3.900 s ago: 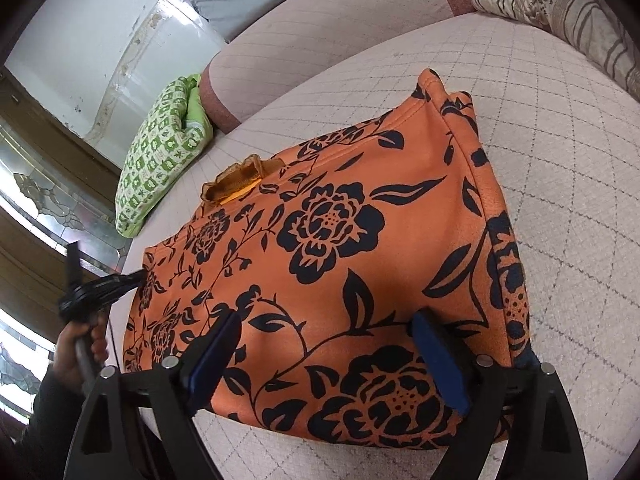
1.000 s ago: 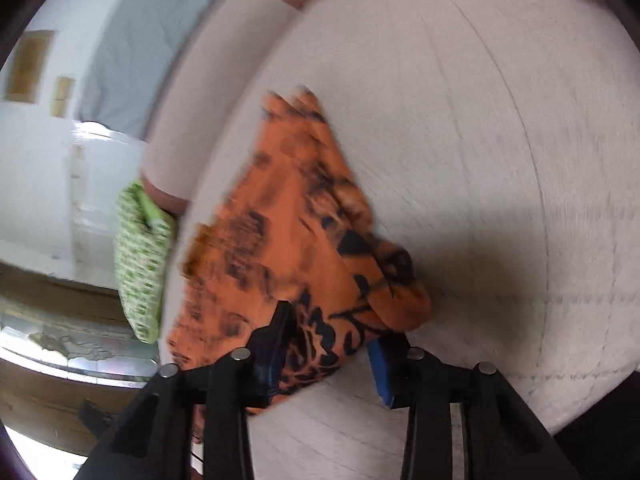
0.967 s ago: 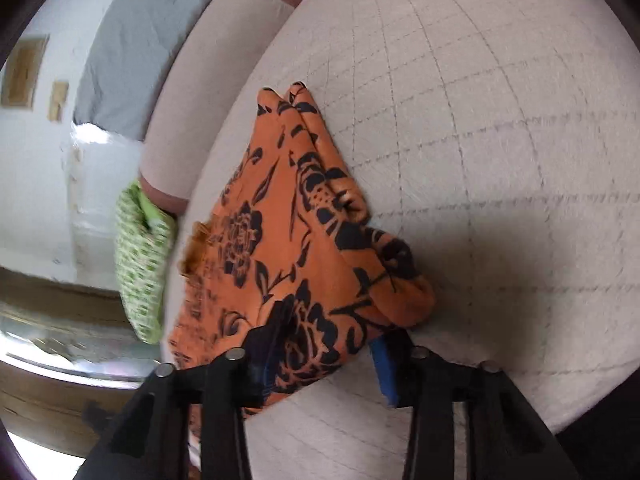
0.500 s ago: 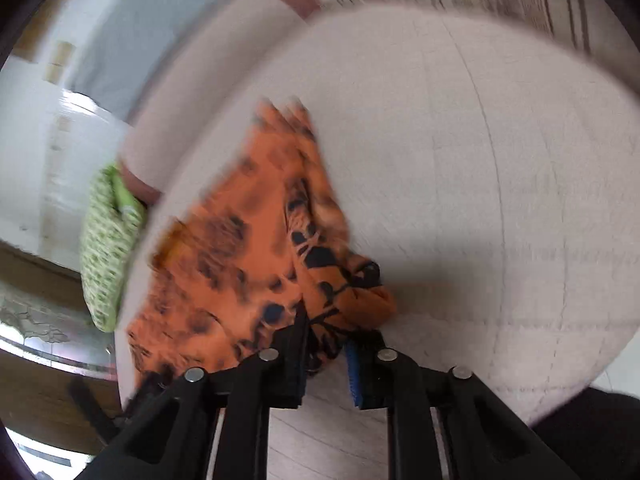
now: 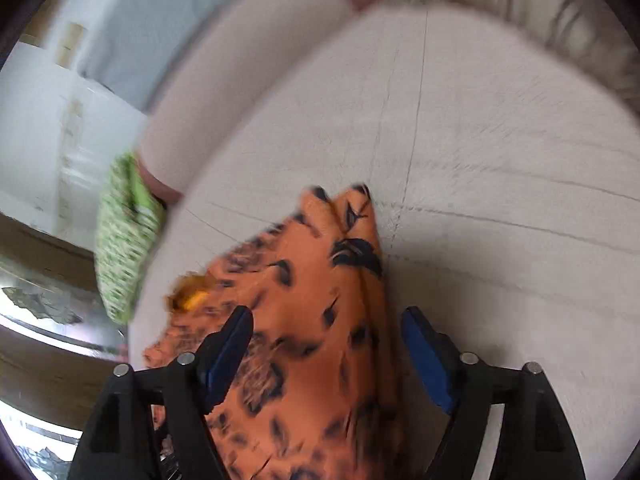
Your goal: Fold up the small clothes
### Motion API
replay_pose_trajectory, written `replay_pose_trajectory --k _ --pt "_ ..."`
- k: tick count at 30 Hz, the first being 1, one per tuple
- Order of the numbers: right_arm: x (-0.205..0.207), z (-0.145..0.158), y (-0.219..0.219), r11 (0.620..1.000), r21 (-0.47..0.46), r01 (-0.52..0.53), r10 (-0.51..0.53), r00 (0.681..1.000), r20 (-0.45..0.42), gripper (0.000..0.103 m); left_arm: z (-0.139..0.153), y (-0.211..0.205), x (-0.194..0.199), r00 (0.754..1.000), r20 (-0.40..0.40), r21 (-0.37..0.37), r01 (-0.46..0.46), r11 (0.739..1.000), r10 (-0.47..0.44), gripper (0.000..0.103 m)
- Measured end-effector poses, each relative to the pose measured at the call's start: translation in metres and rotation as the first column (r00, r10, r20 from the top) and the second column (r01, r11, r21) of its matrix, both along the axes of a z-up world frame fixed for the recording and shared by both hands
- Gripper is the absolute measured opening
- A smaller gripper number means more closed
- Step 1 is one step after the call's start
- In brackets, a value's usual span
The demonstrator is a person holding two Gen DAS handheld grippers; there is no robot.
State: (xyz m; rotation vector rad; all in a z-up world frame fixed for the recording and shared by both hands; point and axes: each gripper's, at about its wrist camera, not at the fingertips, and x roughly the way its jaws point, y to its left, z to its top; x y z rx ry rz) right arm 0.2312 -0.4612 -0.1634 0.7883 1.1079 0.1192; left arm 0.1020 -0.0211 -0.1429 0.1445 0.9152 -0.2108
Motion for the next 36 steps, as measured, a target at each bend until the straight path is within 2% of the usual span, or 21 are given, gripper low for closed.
replay_pose_trajectory --k 1,2,4,6,7,9,10,11,13,16,18,20,24,26,28,29,30,32,34,35,36 --pt "0.012 -0.008 0.010 0.998 -0.010 -0.062 0.062 0.998 -0.031 0.020 0.000 0.001 0.000 1.000 -0.003 0.000 0.003 1.000 -0.003 0.084" --pt "0.014 -0.003 0.019 0.994 -0.063 -0.086 0.084 0.996 -0.029 0.019 0.000 0.001 0.001 1.000 -0.005 -0.002 0.005 1.000 -0.005 0.084" --pt "0.007 0.018 0.026 0.986 -0.146 -0.080 0.087 0.995 0.042 0.018 0.000 0.001 0.002 1.000 -0.007 0.000 0.001 1.000 -0.001 0.085" --pt "-0.003 0.030 0.020 0.955 -0.295 0.031 -0.005 0.996 0.087 0.018 0.000 -0.001 0.003 1.000 -0.013 0.008 -0.012 1.000 0.013 0.085" --pt "-0.007 0.027 0.012 0.941 -0.328 0.090 -0.070 0.995 0.072 0.023 0.001 -0.001 0.004 1.000 -0.020 0.008 -0.019 1.000 0.019 0.085" --pt "-0.014 0.019 0.001 0.959 -0.259 0.118 -0.119 0.993 0.014 0.040 0.003 0.000 0.005 0.999 -0.037 0.001 -0.025 1.000 0.025 0.085" --pt "-0.023 0.022 0.000 0.966 -0.233 0.115 -0.114 0.993 0.019 0.066 0.003 0.000 0.006 0.999 -0.041 -0.001 -0.025 1.000 0.025 0.085" --pt "-0.036 0.029 0.001 0.964 -0.239 0.119 -0.112 0.993 0.043 0.076 0.003 0.000 0.006 0.999 -0.045 -0.001 -0.024 1.000 0.024 0.085" --pt "-0.068 0.052 0.006 0.954 -0.258 0.153 -0.120 0.983 0.136 0.077 0.003 0.000 0.006 0.998 -0.049 0.002 -0.028 1.000 0.028 0.085" --pt "-0.116 0.072 0.025 0.984 -0.121 0.127 -0.102 0.975 0.196 0.081 0.004 -0.001 0.005 0.998 -0.053 0.007 -0.037 0.999 0.038 0.085" --pt "-0.147 0.066 0.038 0.993 -0.027 0.116 -0.110 0.979 0.170 0.084 0.004 -0.001 0.005 0.998 -0.057 0.007 -0.039 0.999 0.039 0.085" --pt "-0.163 0.041 0.060 0.991 0.083 0.104 -0.114 0.987 0.114 0.084 0.004 -0.001 0.006 0.997 -0.062 0.006 -0.039 0.999 0.039 0.085" --pt "-0.160 -0.013 0.065 0.962 0.209 0.178 -0.177 0.984 -0.023 0.084 0.006 0.001 0.006 0.997 -0.075 0.000 -0.030 1.000 0.030 0.085" --pt "-0.157 -0.013 0.056 0.944 0.230 0.235 -0.242 0.970 0.001 0.084 0.015 0.006 0.003 0.997 -0.071 -0.031 -0.046 0.998 0.044 0.085" --pt "-0.148 -0.006 0.047 0.939 0.213 0.271 -0.282 0.959 0.024 0.084 0.036 0.018 -0.006 0.996 -0.005 -0.107 -0.091 0.990 0.091 0.085" --pt "-0.145 -0.004 0.044 0.929 0.243 0.281 -0.297 0.954 0.032 0.084 0.045 0.023 -0.012 0.994 0.039 -0.142 -0.093 0.985 0.100 0.085" --pt "-0.143 -0.003 0.042 0.924 0.256 0.285 -0.304 0.952 0.035 0.084 0.048 0.023 -0.013 0.993 0.054 -0.146 -0.094 0.985 0.102 0.085" --pt "-0.142 -0.002 0.041 0.925 0.241 0.295 -0.314 0.949 0.044 0.084 0.032 0.015 -0.005 0.997 0.008 -0.097 -0.071 0.993 0.072 0.085" --pt "-0.136 -0.017 0.042 0.923 0.235 0.305 -0.316 0.949 0.008 0.084 0.002 0.006 0.004 0.996 -0.077 0.005 -0.050 0.999 0.050 0.087" --pt "-0.136 -0.017 0.039 0.918 0.246 0.310 -0.322 0.947 0.007 0.085 0.004 0.004 -0.003 0.999 -0.008 0.016 -0.041 0.999 0.041 0.087" --pt "-0.136 -0.014 0.039 0.919 0.247 0.308 -0.322 0.946 0.020 0.084 0.010 0.004 -0.006 0.999 0.012 0.017 -0.049 0.999 0.049 0.087"
